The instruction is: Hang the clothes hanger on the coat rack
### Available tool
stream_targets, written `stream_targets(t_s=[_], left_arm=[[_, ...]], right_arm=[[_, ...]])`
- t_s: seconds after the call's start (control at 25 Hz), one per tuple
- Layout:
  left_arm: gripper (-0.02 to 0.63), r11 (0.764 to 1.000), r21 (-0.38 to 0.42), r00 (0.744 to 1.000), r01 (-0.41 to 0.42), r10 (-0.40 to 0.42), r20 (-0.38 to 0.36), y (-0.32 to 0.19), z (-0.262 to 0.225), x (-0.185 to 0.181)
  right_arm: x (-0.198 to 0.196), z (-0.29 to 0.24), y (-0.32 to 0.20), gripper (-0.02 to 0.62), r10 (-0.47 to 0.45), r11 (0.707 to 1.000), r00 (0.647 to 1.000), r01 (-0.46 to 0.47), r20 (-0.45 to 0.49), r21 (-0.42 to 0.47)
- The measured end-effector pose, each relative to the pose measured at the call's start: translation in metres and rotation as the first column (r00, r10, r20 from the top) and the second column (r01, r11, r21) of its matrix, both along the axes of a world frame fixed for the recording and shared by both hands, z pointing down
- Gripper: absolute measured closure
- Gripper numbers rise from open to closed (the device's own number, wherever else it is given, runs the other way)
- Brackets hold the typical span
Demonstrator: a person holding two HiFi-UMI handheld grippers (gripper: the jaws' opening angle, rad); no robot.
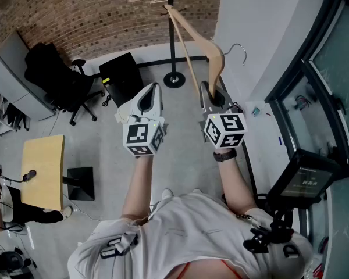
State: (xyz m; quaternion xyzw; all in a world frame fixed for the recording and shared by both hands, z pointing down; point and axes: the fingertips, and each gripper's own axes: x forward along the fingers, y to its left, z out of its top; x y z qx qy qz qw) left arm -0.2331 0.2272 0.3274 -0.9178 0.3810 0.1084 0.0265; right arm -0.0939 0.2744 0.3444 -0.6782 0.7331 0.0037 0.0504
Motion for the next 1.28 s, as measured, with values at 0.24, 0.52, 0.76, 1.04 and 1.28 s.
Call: stream_targets(t_s=[0.24,0.52,0.76,1.04,1.28], left_arm=[[0.603,0.999,-0.006,0.999,-0.034,0.034,-0.014,0.007,0.005,0.010],[0.604,1.000,-0.023,1.000,-0.021,0.021,-0.006,0.011,0.014,0.020],[0.603,0.999,-0.043,1.000,-0.010,0.010,0.009,0.016,0.027,0.038],[0.604,0.999,-0.041,0.999,0.031,-0.030,0.023,0.024,0.030,0.057],[0.604,0.998,-0.028,0.997,0.052,-0.051,0.057,0.040,0.032,0.083]], right_arm=[[0.006,0.010,0.007,0.591,-0.002,1.000,0.999,0.003,0.032,-0.019],[0.016,0.022,0.014,0.591,-0.019,0.999,0.999,0.021,0.049,-0.040],[0.035,0.039,0.021,0.591,-0.024,0.996,0.997,0.031,0.079,-0.080],[0.053,0.037,0.034,0.591,-0.046,0.997,0.995,0.050,0.084,-0.057],[0.069,0.055,0.039,0.591,-0.104,0.991,0.985,0.114,0.135,-0.075]])
